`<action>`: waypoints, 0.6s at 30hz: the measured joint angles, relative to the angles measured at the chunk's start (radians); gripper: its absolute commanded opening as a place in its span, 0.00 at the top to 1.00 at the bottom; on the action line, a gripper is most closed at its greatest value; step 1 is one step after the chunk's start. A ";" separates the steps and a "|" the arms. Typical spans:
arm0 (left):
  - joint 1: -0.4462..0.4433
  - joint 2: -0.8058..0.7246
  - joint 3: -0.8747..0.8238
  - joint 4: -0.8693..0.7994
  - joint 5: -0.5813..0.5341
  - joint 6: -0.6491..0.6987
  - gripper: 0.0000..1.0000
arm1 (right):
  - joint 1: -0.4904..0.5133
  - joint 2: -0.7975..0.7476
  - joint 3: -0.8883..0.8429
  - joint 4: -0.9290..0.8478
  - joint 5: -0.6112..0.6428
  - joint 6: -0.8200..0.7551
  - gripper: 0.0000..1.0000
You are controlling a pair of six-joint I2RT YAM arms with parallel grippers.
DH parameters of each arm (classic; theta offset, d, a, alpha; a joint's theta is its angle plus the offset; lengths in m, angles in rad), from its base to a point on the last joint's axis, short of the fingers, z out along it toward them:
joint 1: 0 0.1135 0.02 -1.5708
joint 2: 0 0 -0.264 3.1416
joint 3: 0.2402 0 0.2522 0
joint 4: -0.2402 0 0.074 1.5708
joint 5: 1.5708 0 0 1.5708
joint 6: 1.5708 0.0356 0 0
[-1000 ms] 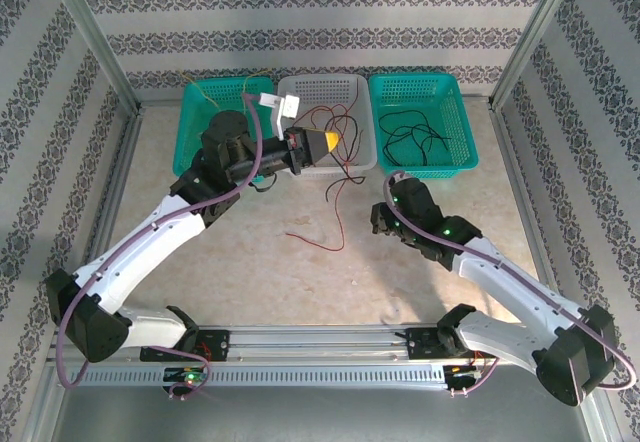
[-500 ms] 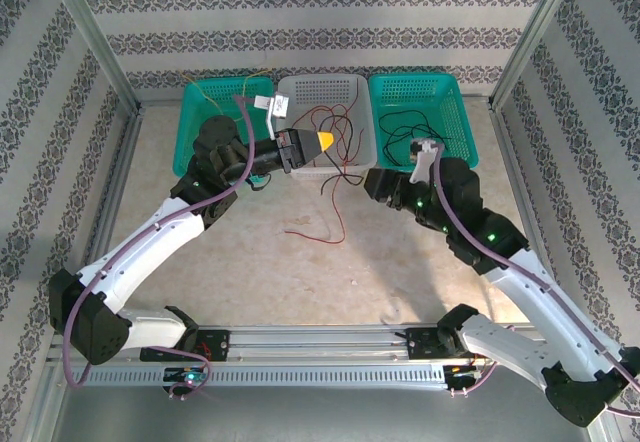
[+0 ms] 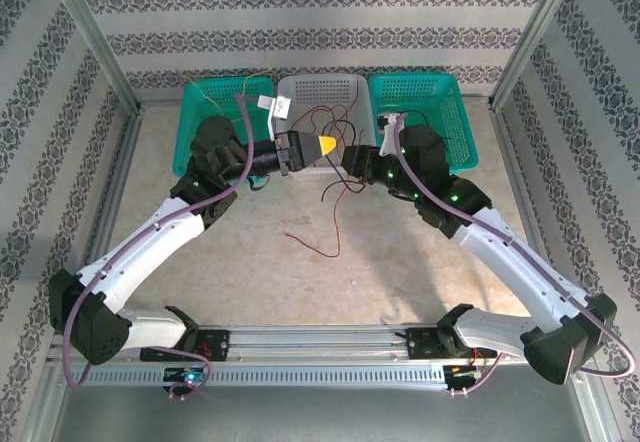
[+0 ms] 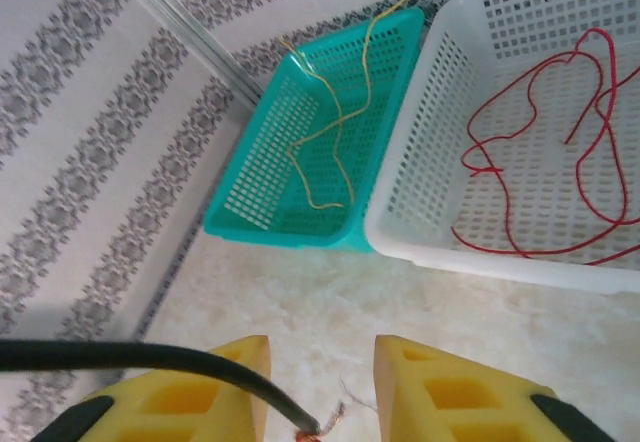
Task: Untangle the cables
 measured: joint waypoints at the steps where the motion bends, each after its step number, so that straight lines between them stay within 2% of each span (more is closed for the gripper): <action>1: 0.000 0.000 0.002 0.008 0.001 -0.004 1.00 | -0.006 0.000 -0.027 0.015 -0.003 0.006 0.80; 6: 0.000 -0.002 0.022 0.051 0.003 -0.022 1.00 | -0.019 0.018 -0.161 0.057 -0.003 0.037 0.90; 9: 0.002 -0.010 0.026 0.082 0.002 -0.031 1.00 | -0.019 0.022 -0.241 0.068 -0.003 0.048 0.90; 11: 0.003 -0.017 0.026 0.105 -0.003 -0.039 1.00 | -0.019 0.019 -0.287 0.074 -0.003 0.056 0.81; 15: 0.009 -0.033 0.021 0.158 -0.031 -0.062 1.00 | -0.018 -0.032 -0.369 0.061 0.002 0.074 0.50; 18: 0.014 -0.051 -0.009 0.196 -0.077 -0.078 1.00 | -0.014 -0.132 -0.384 0.018 0.019 0.087 0.39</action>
